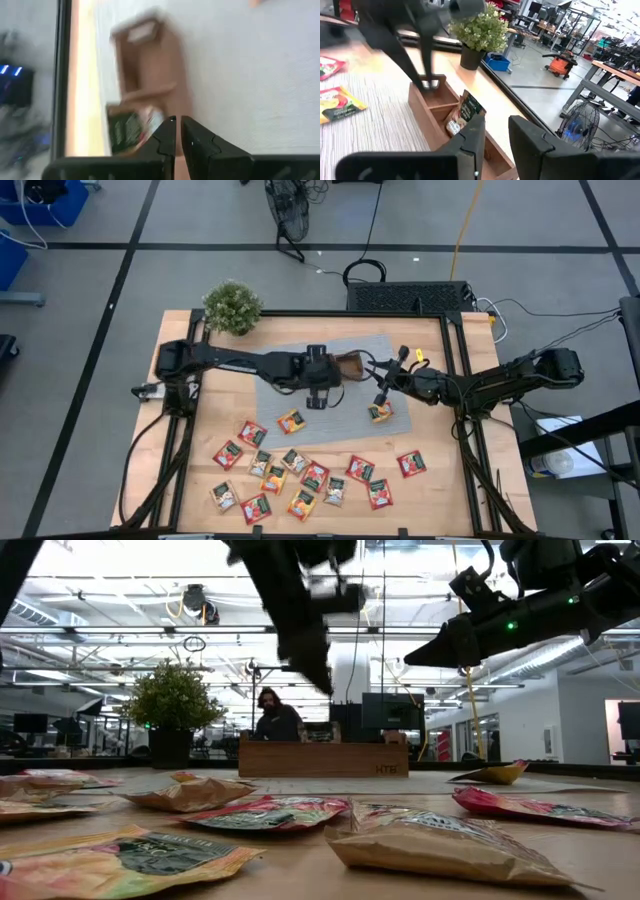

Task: Pick & Place Tea
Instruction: Put the brown tea bag into the middle section of the wooden organizer

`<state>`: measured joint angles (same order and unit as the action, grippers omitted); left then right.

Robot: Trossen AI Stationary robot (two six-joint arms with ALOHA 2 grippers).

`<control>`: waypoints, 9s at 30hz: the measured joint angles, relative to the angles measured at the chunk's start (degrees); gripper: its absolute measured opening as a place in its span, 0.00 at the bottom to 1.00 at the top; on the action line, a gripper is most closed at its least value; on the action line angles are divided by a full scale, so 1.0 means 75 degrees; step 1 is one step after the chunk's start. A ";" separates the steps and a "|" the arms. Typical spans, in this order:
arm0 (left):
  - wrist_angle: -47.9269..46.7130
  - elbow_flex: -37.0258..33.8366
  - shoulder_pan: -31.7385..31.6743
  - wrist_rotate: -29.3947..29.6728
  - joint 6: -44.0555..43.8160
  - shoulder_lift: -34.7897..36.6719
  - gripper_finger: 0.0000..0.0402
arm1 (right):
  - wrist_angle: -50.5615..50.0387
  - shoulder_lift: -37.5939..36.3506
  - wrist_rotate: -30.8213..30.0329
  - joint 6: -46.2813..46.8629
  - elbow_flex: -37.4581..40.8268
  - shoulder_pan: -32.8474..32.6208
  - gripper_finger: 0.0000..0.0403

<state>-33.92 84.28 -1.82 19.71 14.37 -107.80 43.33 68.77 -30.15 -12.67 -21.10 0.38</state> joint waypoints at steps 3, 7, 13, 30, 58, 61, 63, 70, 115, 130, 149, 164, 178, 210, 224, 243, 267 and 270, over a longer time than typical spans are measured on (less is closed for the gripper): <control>0.0190 -0.0512 0.0229 -0.0517 0.0039 0.0735 0.09 | -0.0069 0.0003 0.0003 0.0067 0.0000 0.0000 0.18; 0.0537 -0.1480 0.0470 -0.1607 0.0037 0.1867 0.09 | -0.0221 0.0003 0.0003 0.0088 0.0000 0.0000 0.18; 0.1385 -0.2861 0.0880 -0.2563 -0.0671 0.3037 0.09 | -0.0197 0.0001 0.0050 0.0089 0.0000 0.0000 0.18; 0.4936 -0.6535 0.0830 -0.2287 -0.1259 0.6397 0.29 | -0.1592 0.0259 0.4208 -0.0010 -0.1023 -0.1369 0.19; 0.8033 -0.8525 0.0715 -0.1965 -0.3046 0.6614 0.29 | -0.7295 0.6199 0.3247 0.0132 -0.7131 -0.4539 0.53; 0.8010 -0.8525 0.0710 -0.1962 -0.3197 0.6614 0.29 | -0.7205 0.6193 0.3231 0.0193 -0.7131 -0.4678 0.53; 0.7949 -0.8525 0.0710 -0.1959 -0.3231 0.6614 0.29 | -0.7069 0.6203 0.3232 0.0184 -0.7128 -0.4779 0.53; 0.7915 -0.8525 0.0710 -0.1777 -0.3220 0.6614 0.29 | -0.6616 0.6432 0.3251 -0.0039 -0.7128 -0.4751 0.53; 0.7347 -0.8514 0.0757 -0.1654 -0.4652 0.6495 0.29 | -0.4296 0.6796 0.3973 -0.0230 -0.7079 -0.3859 0.03; 0.6404 -0.6449 0.3944 0.0159 -0.4287 0.3274 0.29 | -0.7046 0.5535 0.2996 0.0556 -0.6924 -0.3744 0.11; -0.1051 -0.0363 0.4813 -0.0022 -0.6782 -0.1148 0.50 | -0.5793 0.0763 0.1216 0.2514 -0.2869 -0.3611 0.17; -0.2286 -0.0325 0.4371 -0.0224 -0.7681 -0.1234 0.46 | -0.3693 -0.0571 0.1227 0.2404 -0.1027 -0.3611 0.16; -0.1243 -0.0979 0.4117 -0.0438 -0.7410 -0.1178 0.46 | -0.3635 -0.0571 0.1253 0.2402 -0.1026 -0.3614 0.16; -0.3264 0.1138 0.3609 0.4464 -0.3402 -0.0982 0.03 | -0.3579 -0.0565 0.1209 0.2143 -0.1026 -0.3611 0.12; -0.0246 0.0415 0.1050 0.4345 -0.0983 -0.0977 0.03 | -0.3601 -0.0568 0.1215 0.1516 -0.1026 -0.3611 0.11; 0.1392 -0.0806 -0.0089 0.2564 -0.0898 -0.0972 0.16 | -0.3649 -0.0568 0.1224 0.1511 -0.1026 -0.3611 0.11; 0.1289 -0.0580 0.0369 0.4397 -0.0668 -0.0969 0.54 | -0.3643 -0.0568 0.1233 0.1516 -0.1026 -0.3611 0.11; 0.1238 -0.0277 0.0516 0.4980 -0.0282 -0.0969 0.54 | -0.3644 -0.0568 0.1233 0.1527 -0.1026 -0.3611 0.11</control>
<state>-24.64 82.20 2.05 57.06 12.25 -115.07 16.01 64.51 -20.91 -1.22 -28.80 -26.70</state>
